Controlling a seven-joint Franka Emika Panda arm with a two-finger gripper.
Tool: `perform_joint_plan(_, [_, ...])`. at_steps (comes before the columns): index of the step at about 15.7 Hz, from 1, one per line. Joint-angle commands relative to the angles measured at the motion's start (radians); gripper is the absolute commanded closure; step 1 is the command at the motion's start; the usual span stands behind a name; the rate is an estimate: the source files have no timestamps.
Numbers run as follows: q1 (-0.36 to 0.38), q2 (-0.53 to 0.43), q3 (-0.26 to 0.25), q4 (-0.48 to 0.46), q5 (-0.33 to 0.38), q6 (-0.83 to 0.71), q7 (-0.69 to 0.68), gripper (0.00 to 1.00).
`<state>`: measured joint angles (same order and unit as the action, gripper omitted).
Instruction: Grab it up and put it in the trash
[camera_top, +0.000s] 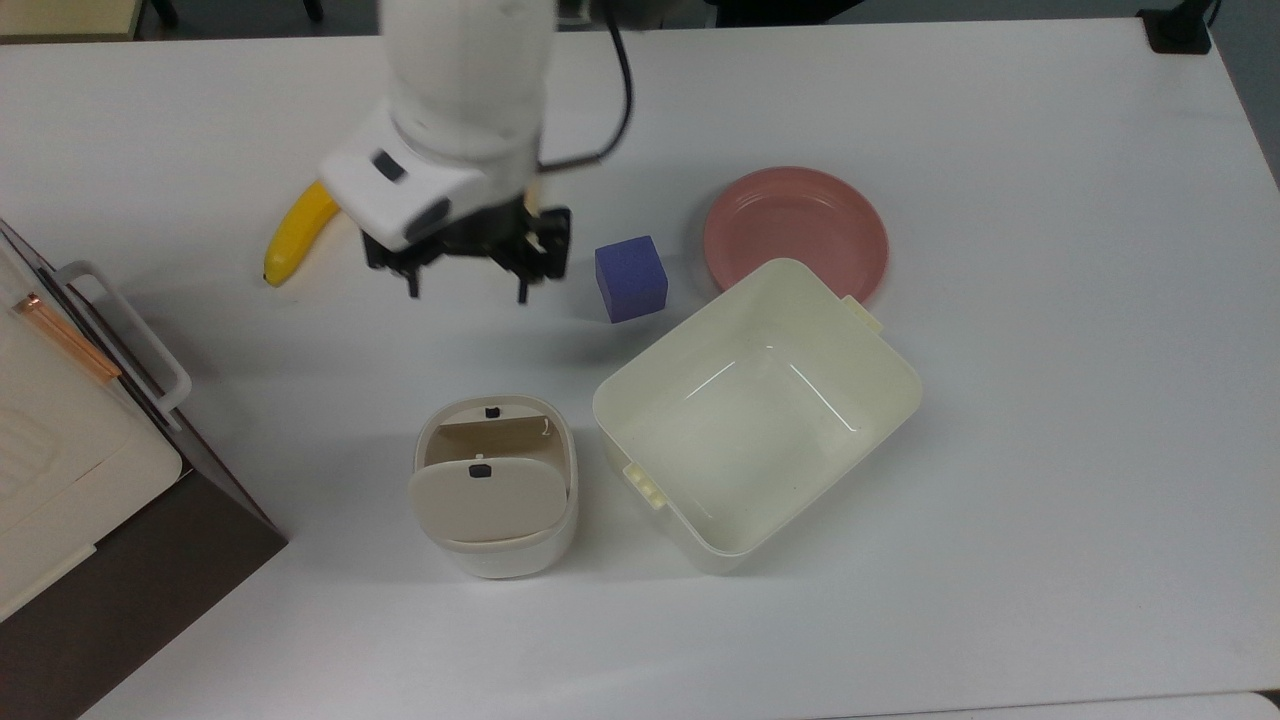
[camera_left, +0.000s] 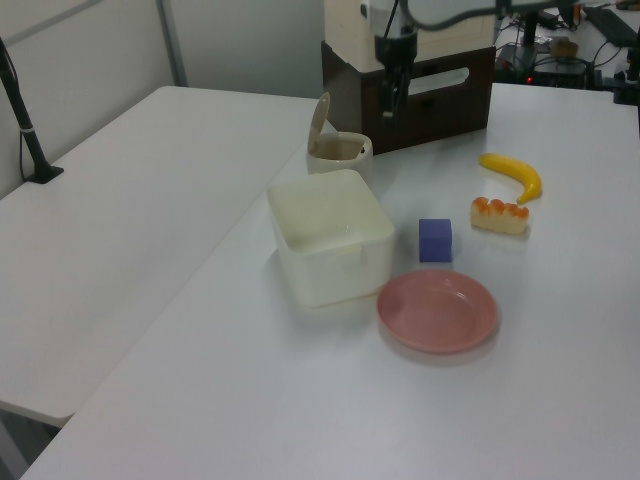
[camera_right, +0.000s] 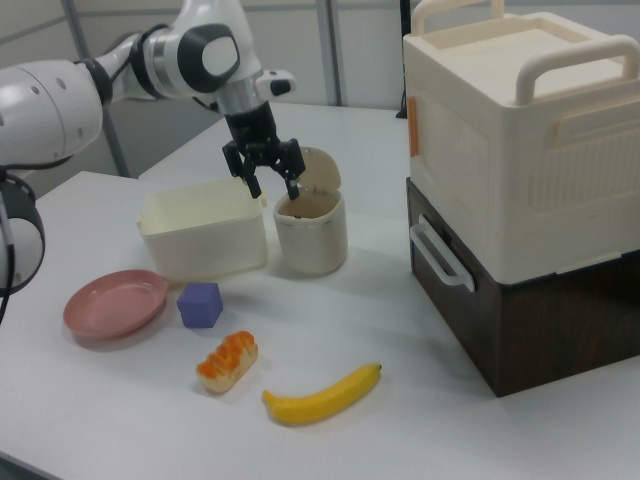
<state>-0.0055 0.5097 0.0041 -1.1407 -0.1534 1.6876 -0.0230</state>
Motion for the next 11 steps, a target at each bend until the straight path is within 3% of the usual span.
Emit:
perform_joint_plan(1, [-0.050, -0.103, -0.003, -0.049, 0.058, -0.074, -0.156, 0.00])
perform_joint_plan(3, [-0.077, -0.155, -0.009, -0.063, 0.101, -0.120, -0.231, 0.00])
perform_joint_plan(7, [-0.125, -0.207, -0.012, -0.063, 0.141, -0.199, -0.244, 0.00])
perform_joint_plan(11, [-0.139, -0.238, -0.009, -0.080, 0.169, -0.220, -0.111, 0.00])
